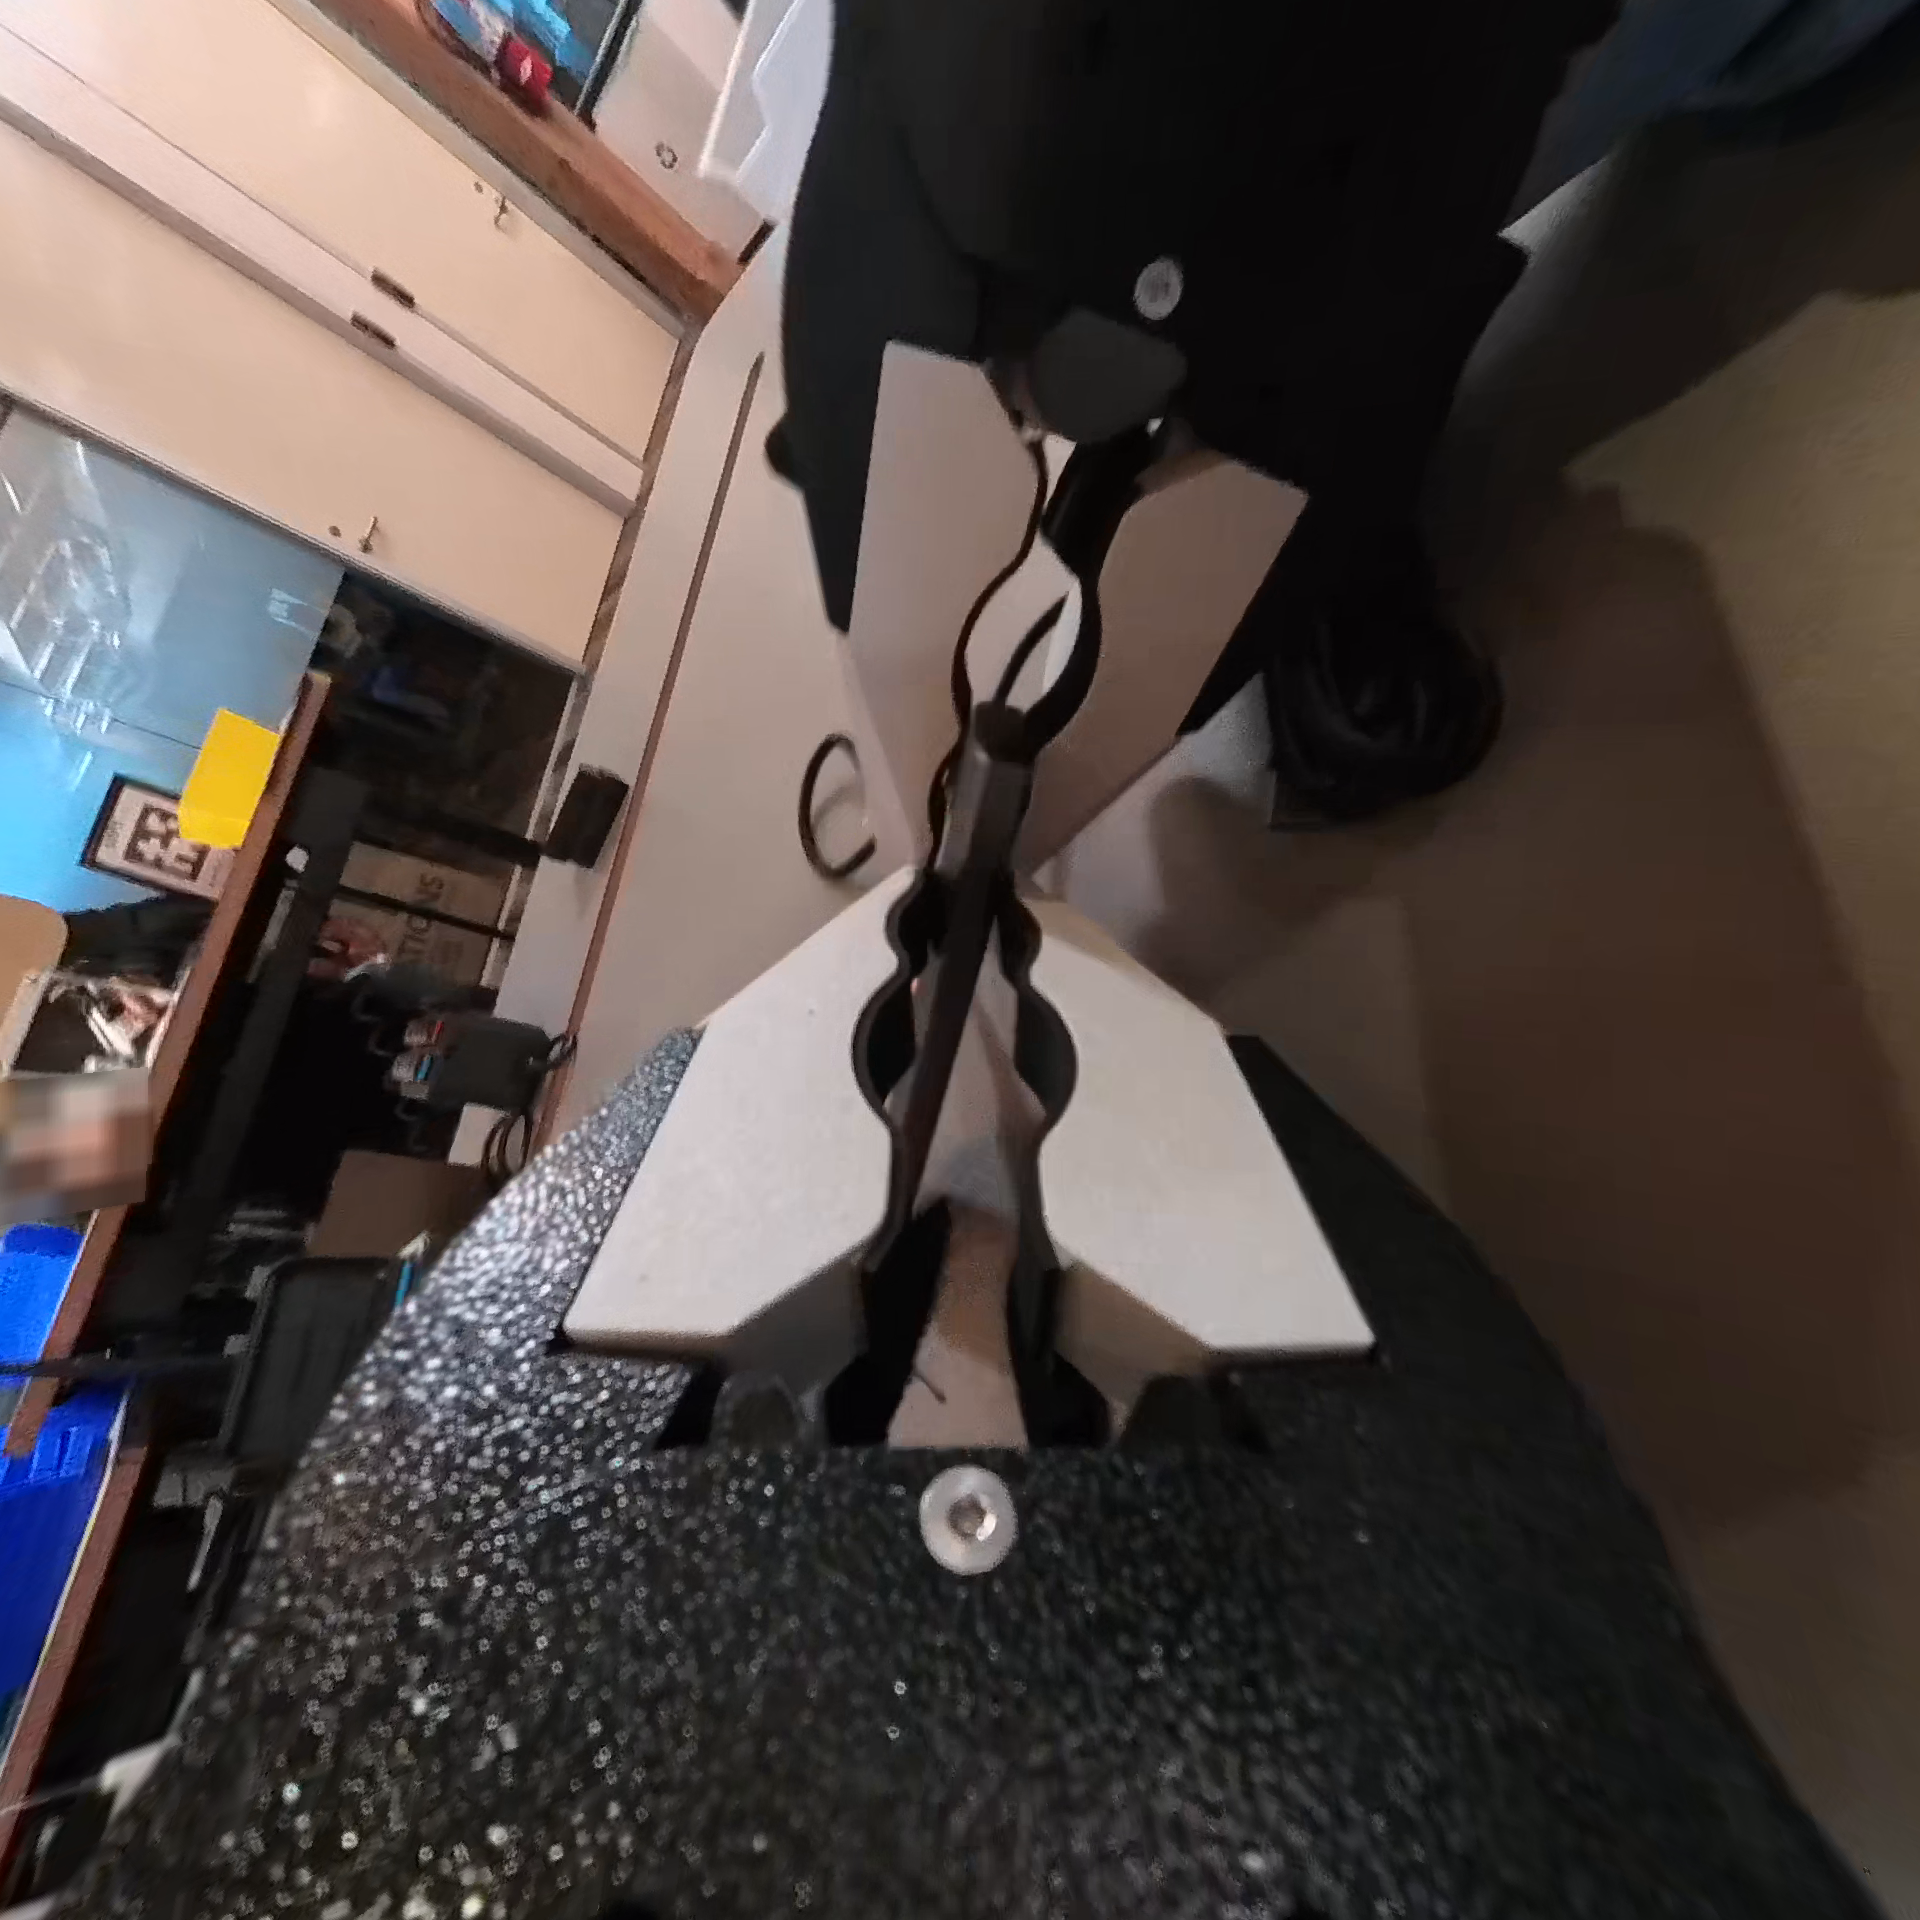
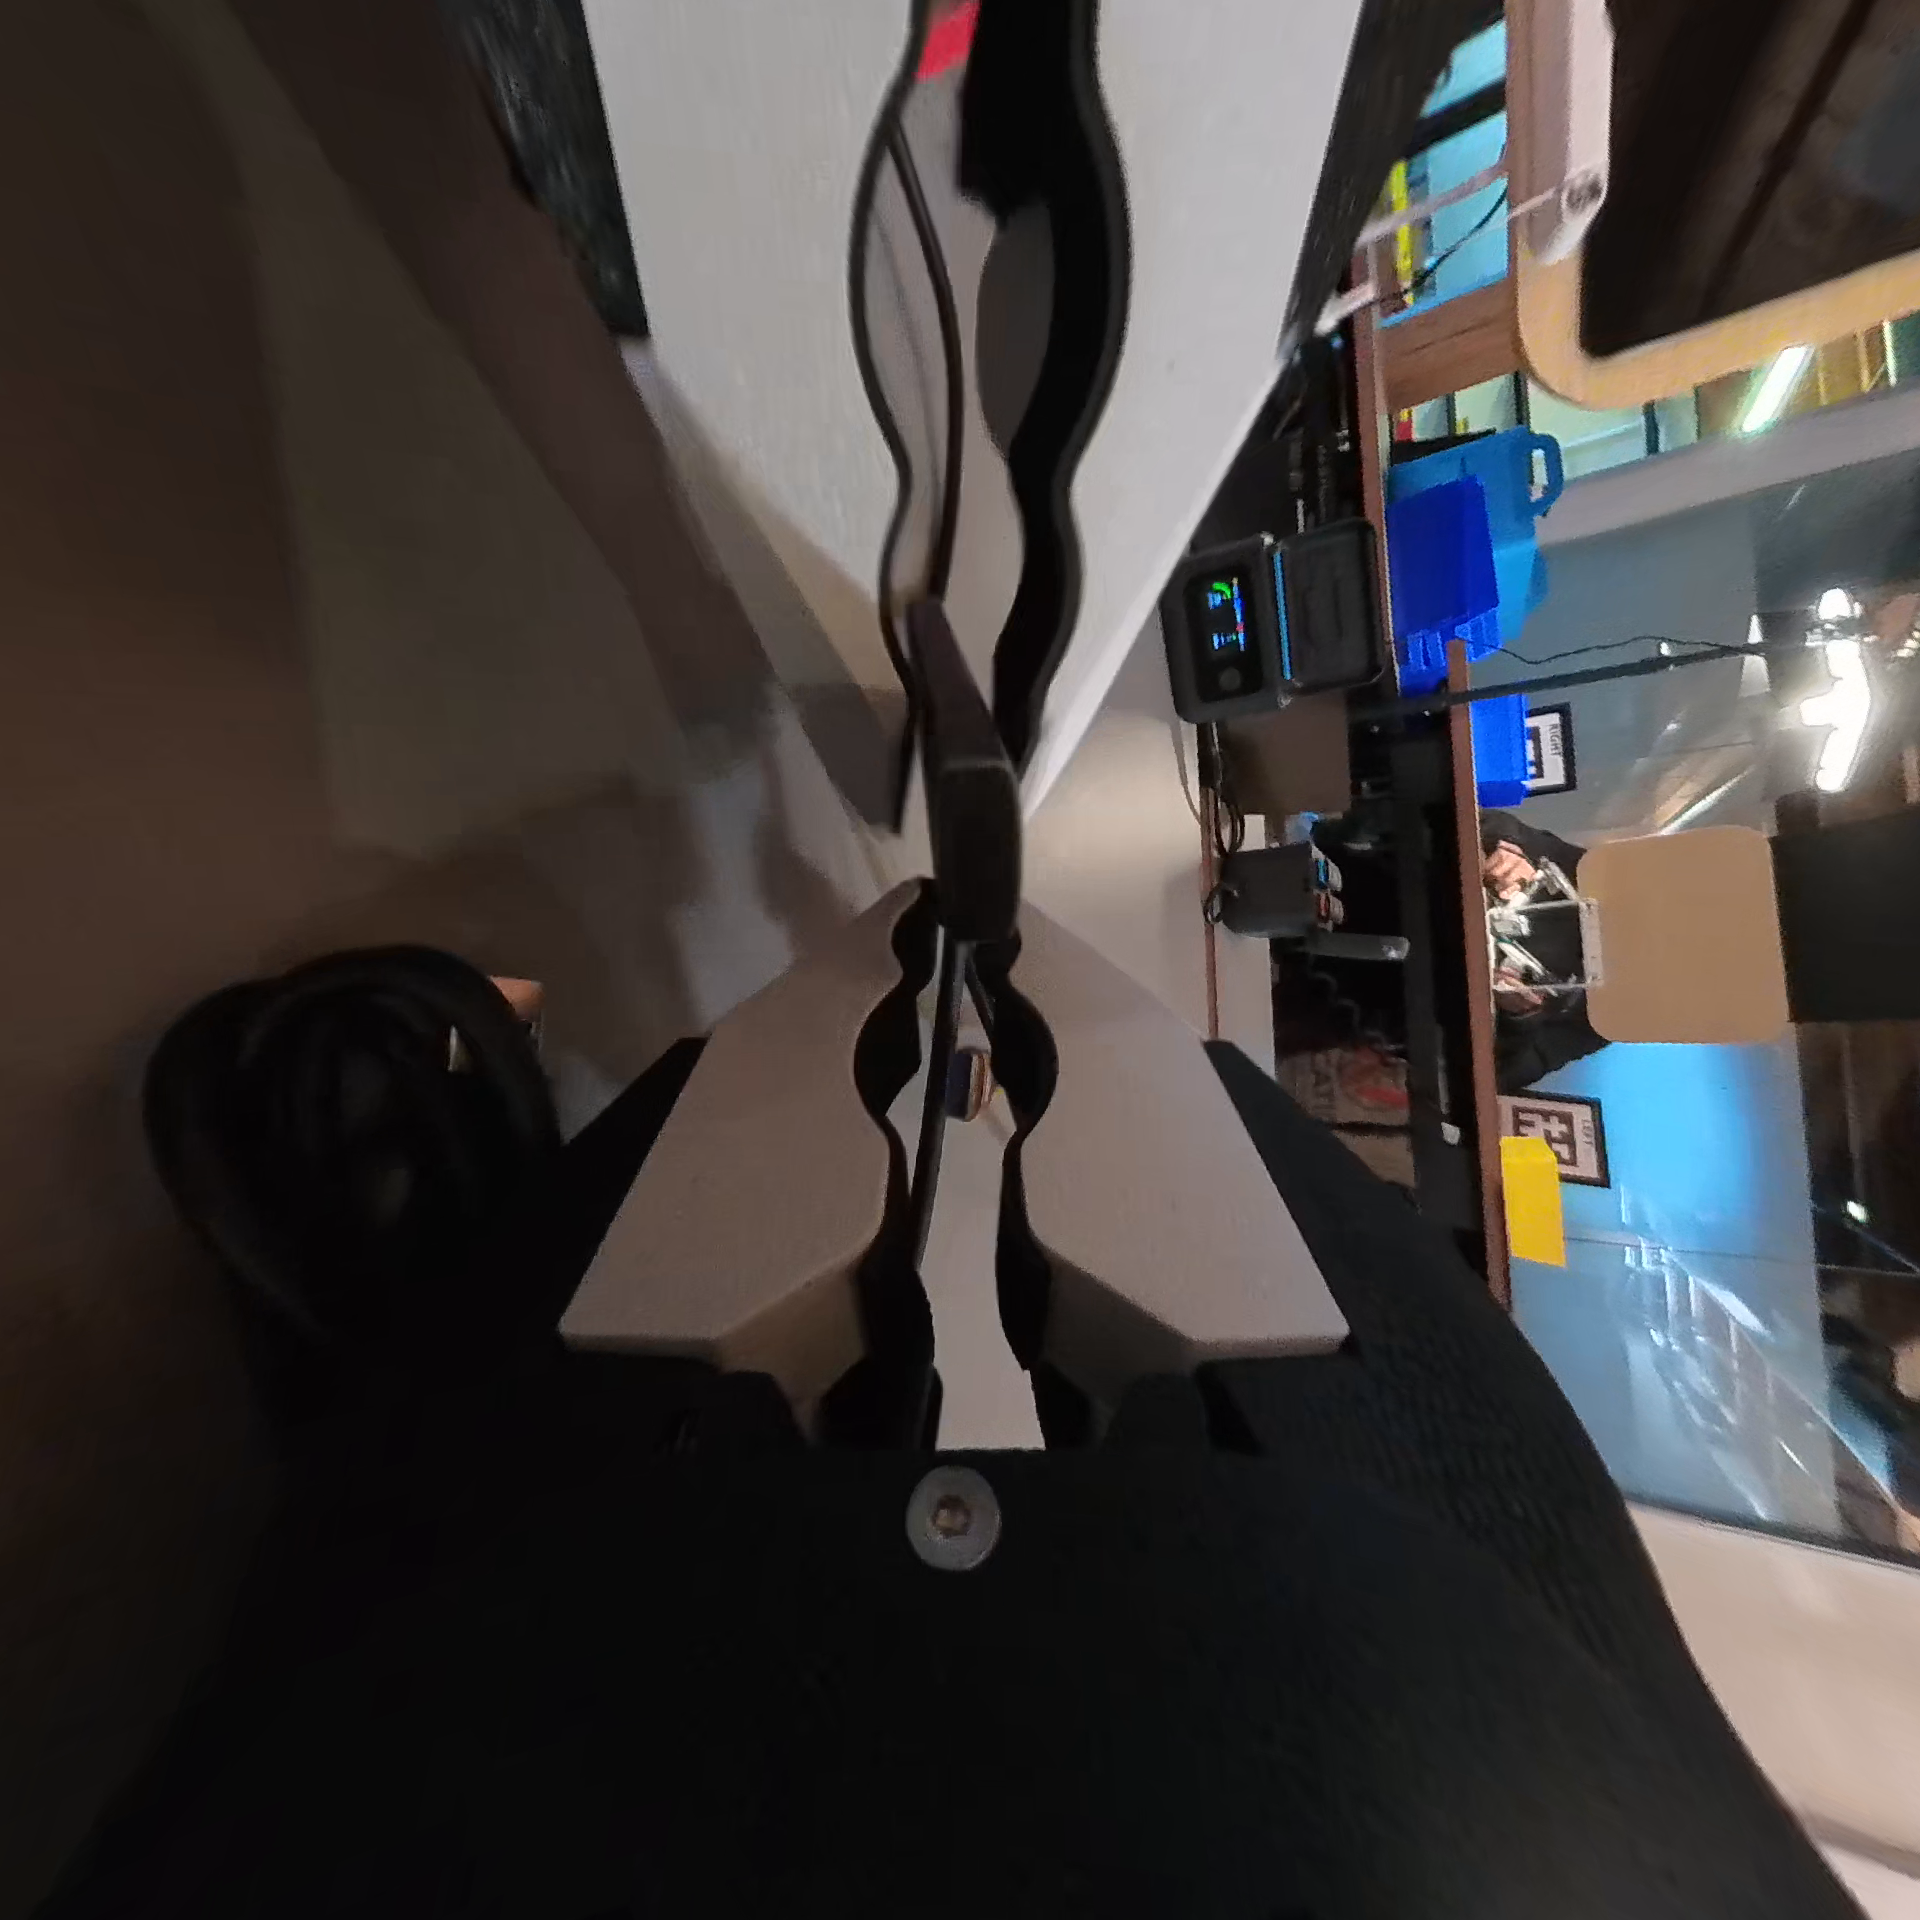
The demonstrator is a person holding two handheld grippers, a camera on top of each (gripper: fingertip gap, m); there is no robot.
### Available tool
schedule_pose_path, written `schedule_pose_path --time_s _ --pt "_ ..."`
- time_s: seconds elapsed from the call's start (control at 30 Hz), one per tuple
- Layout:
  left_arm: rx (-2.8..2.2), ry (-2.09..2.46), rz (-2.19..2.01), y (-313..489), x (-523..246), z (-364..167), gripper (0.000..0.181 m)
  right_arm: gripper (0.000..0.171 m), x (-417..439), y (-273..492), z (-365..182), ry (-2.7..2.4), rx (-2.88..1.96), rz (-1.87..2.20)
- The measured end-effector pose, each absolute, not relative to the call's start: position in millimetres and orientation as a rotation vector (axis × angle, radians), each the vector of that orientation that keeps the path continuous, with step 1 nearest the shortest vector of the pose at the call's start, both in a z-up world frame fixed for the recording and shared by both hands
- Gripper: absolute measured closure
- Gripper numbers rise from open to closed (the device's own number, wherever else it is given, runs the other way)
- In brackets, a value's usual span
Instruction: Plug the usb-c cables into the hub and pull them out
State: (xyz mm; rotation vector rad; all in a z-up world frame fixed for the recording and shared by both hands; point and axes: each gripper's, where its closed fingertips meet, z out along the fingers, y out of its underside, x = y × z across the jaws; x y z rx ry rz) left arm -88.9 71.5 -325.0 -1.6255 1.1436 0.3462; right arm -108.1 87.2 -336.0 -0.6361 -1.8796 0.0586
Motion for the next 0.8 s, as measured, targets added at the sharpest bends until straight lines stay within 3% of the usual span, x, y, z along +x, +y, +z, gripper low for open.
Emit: schedule_pose_path --time_s 0.07,0.1,0.3,0.8 --pt "-1.678 1.098 0.387 74 -103 -324 0.15 0.166 -104 94 -336 -1.873 -0.641 0.035" --pt "-1.691 1.087 0.397 74 -108 -323 0.15 0.166 -102 96 -335 -1.872 -0.646 0.032" --pt "-1.684 1.202 0.465 72 -106 -335 0.171 0.166 -99 91 -336 -1.889 -0.59 -0.008" --pt "-1.664 1.195 0.392 73 -106 -333 0.174 0.168 -100 84 -334 -1.886 -0.595 -0.014"
